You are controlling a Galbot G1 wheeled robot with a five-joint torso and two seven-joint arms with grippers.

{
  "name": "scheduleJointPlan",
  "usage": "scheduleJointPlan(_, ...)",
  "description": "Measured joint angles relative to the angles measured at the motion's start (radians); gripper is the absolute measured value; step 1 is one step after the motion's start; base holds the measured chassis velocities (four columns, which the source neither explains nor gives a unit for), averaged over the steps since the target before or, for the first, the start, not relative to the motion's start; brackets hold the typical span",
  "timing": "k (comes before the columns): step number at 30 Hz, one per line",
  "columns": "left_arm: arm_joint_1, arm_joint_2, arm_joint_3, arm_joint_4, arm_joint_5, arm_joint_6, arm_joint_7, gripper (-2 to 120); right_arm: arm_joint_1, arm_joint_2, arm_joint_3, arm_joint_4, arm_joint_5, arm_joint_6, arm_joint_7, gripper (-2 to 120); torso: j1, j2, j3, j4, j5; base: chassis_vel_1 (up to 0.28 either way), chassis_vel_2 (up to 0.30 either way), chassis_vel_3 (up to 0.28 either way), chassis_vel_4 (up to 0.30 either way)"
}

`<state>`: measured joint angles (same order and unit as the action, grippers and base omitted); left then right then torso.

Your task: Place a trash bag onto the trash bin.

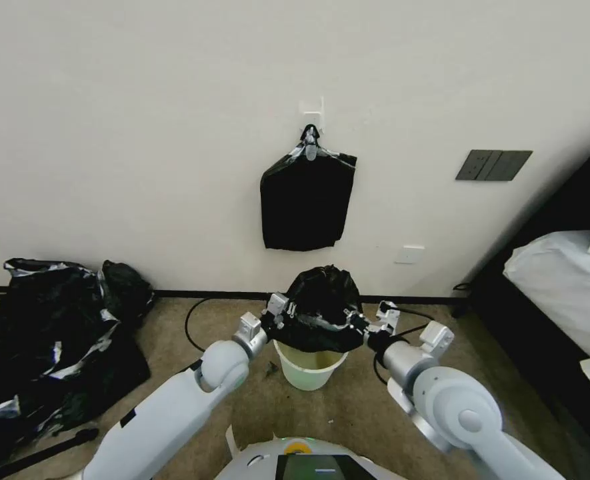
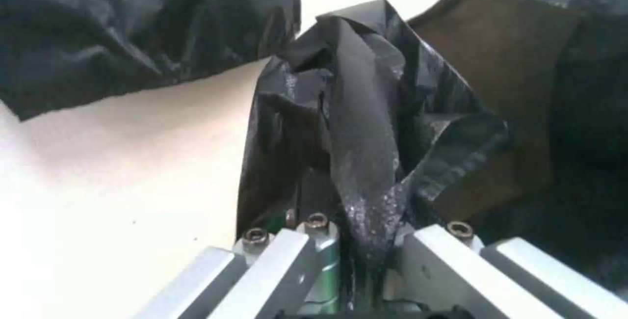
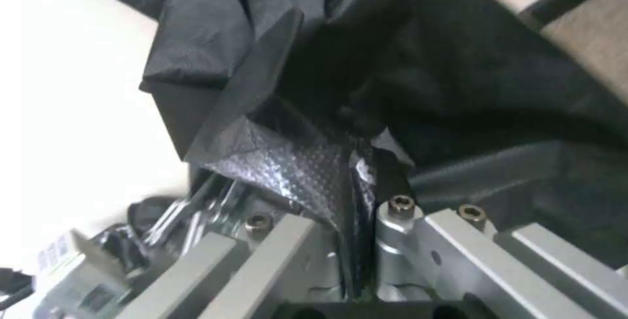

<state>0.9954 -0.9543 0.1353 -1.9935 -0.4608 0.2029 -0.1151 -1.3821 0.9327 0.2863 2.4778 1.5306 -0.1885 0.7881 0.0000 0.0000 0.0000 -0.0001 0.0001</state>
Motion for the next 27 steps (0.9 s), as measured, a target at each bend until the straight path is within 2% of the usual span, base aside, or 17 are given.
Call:
scheduleJointPlan(3, 0.02, 0.003, -0.008, 0.005, 0.005, -0.009, -0.001, 0, 0.001, 0.022, -0.02, -0.023, -0.025, 0.012, -0.027, 0, 0.0, 0.0, 0.0, 0.0003, -0.0003, 0.0, 0.0, 0.0, 0.0)
scheduleJointPlan(6, 0.02, 0.009, -0.015, 0.035, 0.008, -0.075, 0.002, 0, 0.015, 0.054, -0.052, -0.068, -0.115, 0.046, -0.111, 0, 0.0, 0.0, 0.0, 0.0006, -0.0001, 0.0, 0.0, 0.0, 0.0)
scheduleJointPlan(8, 0.003, 0.002, -0.014, 0.056, 0.008, -0.104, 0.004, 0, 0.028, 0.063, -0.055, -0.077, -0.126, 0.059, -0.129, 0, 0.0, 0.0, 0.0, 0.0006, -0.0001, 0.0, 0.0, 0.0, 0.0)
scheduleJointPlan(10, -0.049, -0.02, -0.009, 0.087, 0.007, -0.151, 0.005, 0, 0.045, 0.075, -0.056, -0.078, -0.121, 0.077, -0.139, 0, 0.0, 0.0, 0.0, 0.0002, -0.0002, 0.0, 0.0, 0.0, 0.0)
scheduleJointPlan(13, -0.071, -0.035, -0.006, 0.102, -0.004, -0.175, 0.007, 0, 0.033, 0.082, -0.059, -0.071, -0.112, 0.079, -0.14, 0, 0.0, 0.0, 0.0, -0.0004, 0.0001, 0.0, 0.0, 0.0, 0.0)
scheduleJointPlan(18, -0.013, -0.069, 0.03, 0.159, -0.006, -0.237, 0.045, 0, -0.027, 0.106, -0.064, -0.1, -0.134, 0.076, -0.138, 0, 0.0, 0.0, 0.0, 0.0001, 0.0002, 0.0, 0.0, 0.0, 0.0)
scheduleJointPlan(21, 0.026, -0.092, 0.055, 0.173, 0.005, -0.246, 0.048, 0, -0.037, 0.098, -0.056, -0.108, -0.14, 0.073, -0.116, 0, 0.0, 0.0, 0.0, 0.0002, -0.0003, 0.0, 0.0, 0.0, 0.0)
scheduleJointPlan(27, 0.051, -0.121, 0.083, 0.183, 0.022, -0.248, 0.037, 0, -0.063, 0.034, -0.015, -0.095, -0.112, 0.071, -0.078, 0, 0.0, 0.0, 0.0, 0.0001, 0.0, 0.0, 0.0, 0.0, 0.0)
